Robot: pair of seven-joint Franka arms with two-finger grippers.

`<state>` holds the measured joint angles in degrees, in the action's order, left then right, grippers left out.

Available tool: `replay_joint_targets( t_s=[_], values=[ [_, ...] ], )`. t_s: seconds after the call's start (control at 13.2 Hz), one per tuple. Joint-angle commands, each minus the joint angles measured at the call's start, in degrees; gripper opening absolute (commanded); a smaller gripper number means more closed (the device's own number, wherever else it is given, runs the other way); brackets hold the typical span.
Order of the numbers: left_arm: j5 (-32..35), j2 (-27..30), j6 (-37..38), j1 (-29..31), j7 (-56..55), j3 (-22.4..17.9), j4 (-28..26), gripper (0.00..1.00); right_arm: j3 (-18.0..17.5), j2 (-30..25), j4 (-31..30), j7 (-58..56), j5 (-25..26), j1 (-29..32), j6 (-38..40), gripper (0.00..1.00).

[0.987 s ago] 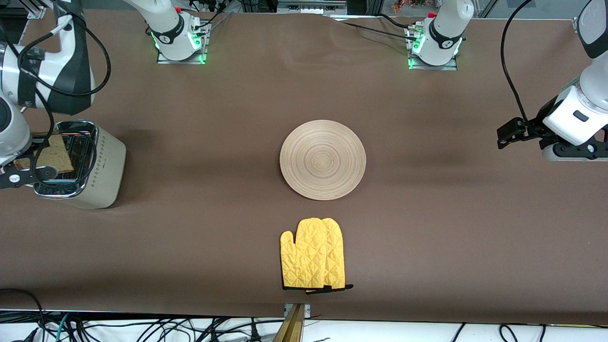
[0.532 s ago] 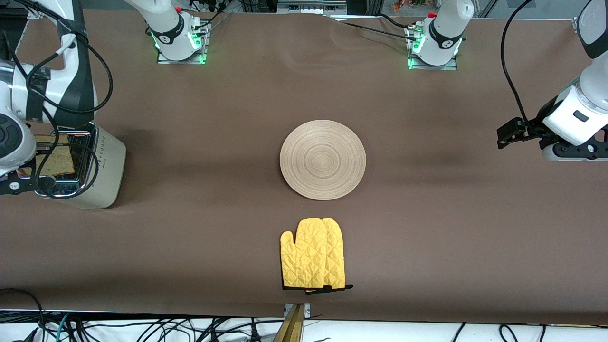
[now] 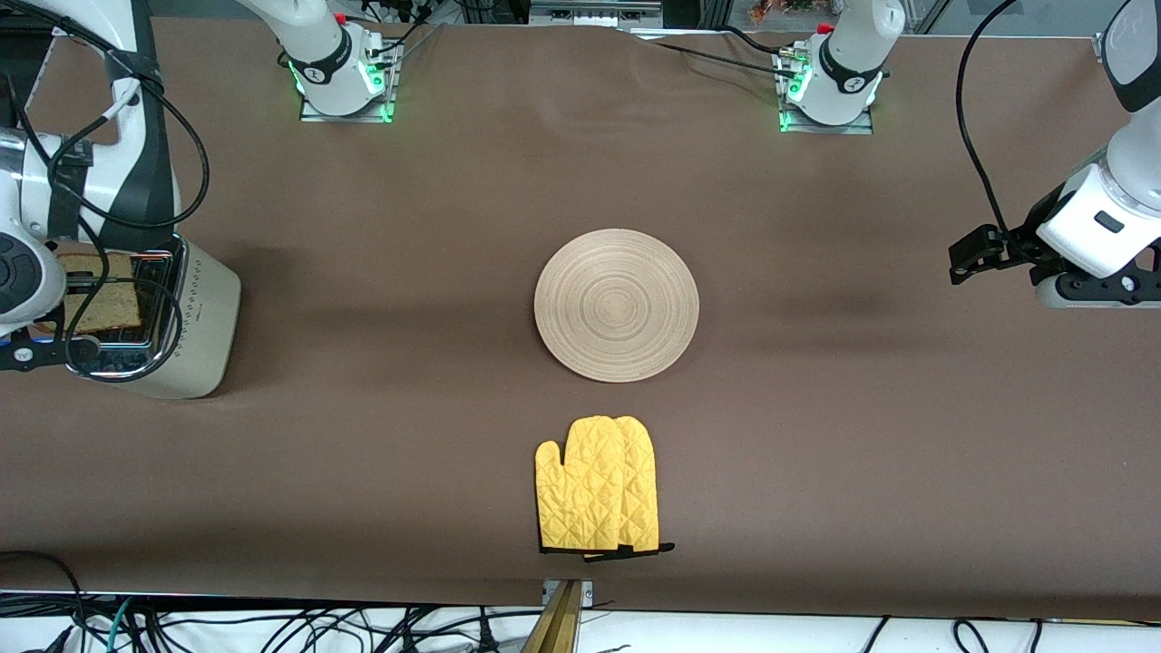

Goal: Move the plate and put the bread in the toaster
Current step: 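Lower the bread into the toaster slot with the right gripper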

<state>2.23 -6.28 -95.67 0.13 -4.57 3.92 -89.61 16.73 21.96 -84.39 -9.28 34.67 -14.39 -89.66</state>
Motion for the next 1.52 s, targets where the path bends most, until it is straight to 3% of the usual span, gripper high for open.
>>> replay_joint_targets(
  t_s=[0.0,0.68,1.44],
  values=[
    [0.8,-0.7,0.1,0.3,-0.3,0.3,1.5,1.0,-0.3,-0.6,-1.8,1.6,1.2,0.2,-0.9,0.0],
    [0.9,-0.7,0.1,0.2,-0.3,0.3,1.5,1.0,0.7,0.2,-5.1,2.0,0.8,1.5,-6.3,0.0],
    [1.0,-0.7,0.1,0.3,-0.3,0.3,1.5,1.0,0.3,1.2,-7.5,11.9,0.0,1.1,-7.8,0.0]
  ],
)
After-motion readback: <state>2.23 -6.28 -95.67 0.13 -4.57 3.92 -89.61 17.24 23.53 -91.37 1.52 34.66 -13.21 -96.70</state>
